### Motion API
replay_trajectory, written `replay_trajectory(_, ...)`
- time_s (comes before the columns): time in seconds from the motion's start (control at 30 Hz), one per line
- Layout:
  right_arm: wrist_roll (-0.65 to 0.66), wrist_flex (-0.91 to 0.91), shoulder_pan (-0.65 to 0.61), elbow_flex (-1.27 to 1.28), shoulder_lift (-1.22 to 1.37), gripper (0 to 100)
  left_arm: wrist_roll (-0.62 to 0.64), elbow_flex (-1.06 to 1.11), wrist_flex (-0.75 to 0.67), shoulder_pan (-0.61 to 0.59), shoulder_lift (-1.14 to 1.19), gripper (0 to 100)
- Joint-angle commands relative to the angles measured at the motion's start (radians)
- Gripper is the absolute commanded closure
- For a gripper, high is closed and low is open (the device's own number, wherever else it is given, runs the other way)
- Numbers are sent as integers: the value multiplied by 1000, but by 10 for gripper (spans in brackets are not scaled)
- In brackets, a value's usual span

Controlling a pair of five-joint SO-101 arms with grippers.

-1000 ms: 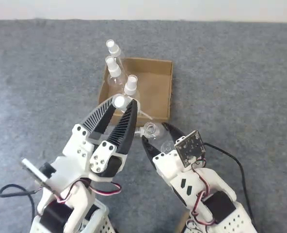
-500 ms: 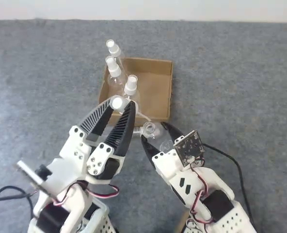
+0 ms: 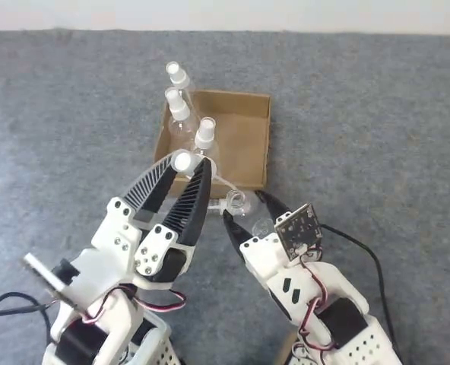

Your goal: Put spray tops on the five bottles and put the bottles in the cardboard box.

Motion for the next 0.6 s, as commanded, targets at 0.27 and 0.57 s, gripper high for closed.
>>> replay_trajectory(0.27, 9, -33, 16, -26, -19, 909, -11, -25, 23, 8, 5, 987)
replay_trajectory(0.57, 8, -27, 59, -44, -19, 909, -12, 48, 17, 8, 8, 987)
